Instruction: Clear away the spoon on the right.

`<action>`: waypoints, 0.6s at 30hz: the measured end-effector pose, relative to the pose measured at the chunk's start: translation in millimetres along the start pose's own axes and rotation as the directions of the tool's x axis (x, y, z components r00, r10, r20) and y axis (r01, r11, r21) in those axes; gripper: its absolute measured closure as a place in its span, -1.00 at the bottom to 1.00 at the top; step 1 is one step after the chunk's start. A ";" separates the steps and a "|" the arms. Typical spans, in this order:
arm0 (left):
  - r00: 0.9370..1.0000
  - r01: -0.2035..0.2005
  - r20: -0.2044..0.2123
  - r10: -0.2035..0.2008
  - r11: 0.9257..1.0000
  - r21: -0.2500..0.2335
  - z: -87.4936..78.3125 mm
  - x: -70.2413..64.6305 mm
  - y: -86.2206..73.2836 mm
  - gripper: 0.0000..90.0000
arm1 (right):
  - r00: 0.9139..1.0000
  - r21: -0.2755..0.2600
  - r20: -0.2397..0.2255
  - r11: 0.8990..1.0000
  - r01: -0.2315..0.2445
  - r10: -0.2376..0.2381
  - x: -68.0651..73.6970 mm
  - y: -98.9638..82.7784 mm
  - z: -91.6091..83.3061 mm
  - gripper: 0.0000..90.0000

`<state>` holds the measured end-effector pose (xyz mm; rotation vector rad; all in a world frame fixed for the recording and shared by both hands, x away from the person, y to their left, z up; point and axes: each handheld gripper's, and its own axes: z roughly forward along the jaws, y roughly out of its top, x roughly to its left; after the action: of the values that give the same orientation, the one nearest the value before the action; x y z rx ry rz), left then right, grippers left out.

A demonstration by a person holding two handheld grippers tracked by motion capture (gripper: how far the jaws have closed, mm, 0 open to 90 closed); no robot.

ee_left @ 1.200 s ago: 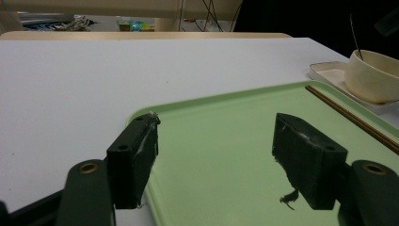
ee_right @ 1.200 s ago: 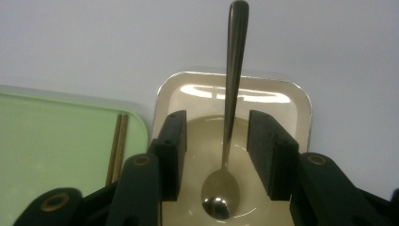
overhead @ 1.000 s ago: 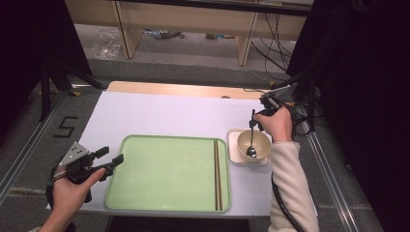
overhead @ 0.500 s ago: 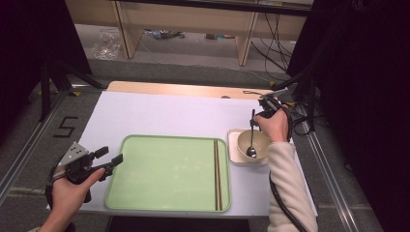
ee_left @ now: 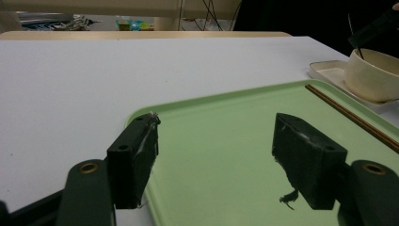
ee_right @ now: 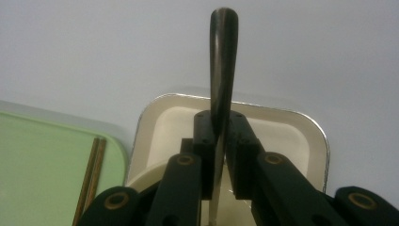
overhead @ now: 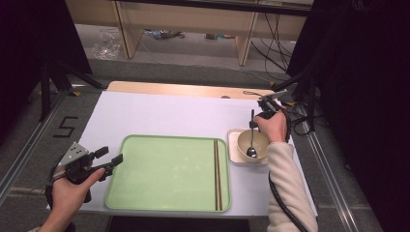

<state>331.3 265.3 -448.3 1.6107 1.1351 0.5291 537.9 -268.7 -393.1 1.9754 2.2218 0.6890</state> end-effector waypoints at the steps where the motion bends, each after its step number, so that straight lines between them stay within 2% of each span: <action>1: 1.000 0.000 0.000 0.000 1.000 0.000 0.0 0.0 0.0 -0.29 | 1.000 0.001 -0.004 1.000 0.013 -0.013 -0.7 0.1 0.6 0.88; 2: 1.000 0.000 0.000 0.000 1.000 0.001 0.0 0.1 0.0 -0.29 | 1.000 -0.009 -0.001 1.000 0.015 -0.015 -0.2 0.7 2.0 0.88; 4: 1.000 0.001 0.000 -0.001 1.000 0.001 0.2 0.1 -0.1 -0.29 | 1.000 0.002 0.007 1.000 -0.001 0.001 1.9 0.5 0.7 0.88; 5: 1.000 0.001 0.000 -0.001 1.000 0.001 0.3 0.0 -0.2 -0.29 | 1.000 0.007 0.005 1.000 -0.025 0.025 3.9 0.3 0.6 0.88; 6: 1.000 0.000 0.000 0.000 1.000 0.001 0.1 0.0 -0.1 -0.29 | 1.000 0.003 0.010 1.000 -0.004 0.004 2.4 0.4 0.5 0.88; 9: 1.000 0.001 0.000 -0.001 1.000 0.000 0.0 0.1 0.0 -0.29 | 1.000 -0.014 0.012 1.000 0.017 -0.017 1.4 0.2 0.7 0.92; 10: 1.000 0.001 0.000 -0.001 1.000 0.000 0.0 0.2 0.0 -0.29 | 1.000 -0.011 0.015 1.000 0.012 -0.012 2.5 0.6 -0.3 1.00; 12: 1.000 0.001 0.000 -0.001 1.000 0.000 0.0 0.2 0.0 -0.29 | 1.000 -0.003 -0.003 1.000 -0.021 0.021 3.7 0.2 -1.2 1.00; 16: 1.000 0.000 -0.001 0.000 1.000 -0.001 -0.2 0.2 0.1 -0.29 | 1.000 -0.017 0.000 1.000 -0.010 0.010 3.1 -0.4 0.1 1.00; 17: 1.000 0.001 -0.001 -0.001 1.000 -0.001 -0.3 0.2 0.2 -0.29 | 1.000 -0.013 0.000 1.000 -0.016 0.016 3.4 -0.1 -0.7 1.00; 18: 1.000 0.001 -0.001 -0.001 1.000 -0.001 -0.3 0.3 0.2 -0.29 | 1.000 0.004 0.006 1.000 0.001 -0.001 2.1 0.1 -2.5 1.00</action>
<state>331.3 265.7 -448.1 1.6086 1.1365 0.5301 536.8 -267.4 -390.3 1.9750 2.2229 0.6783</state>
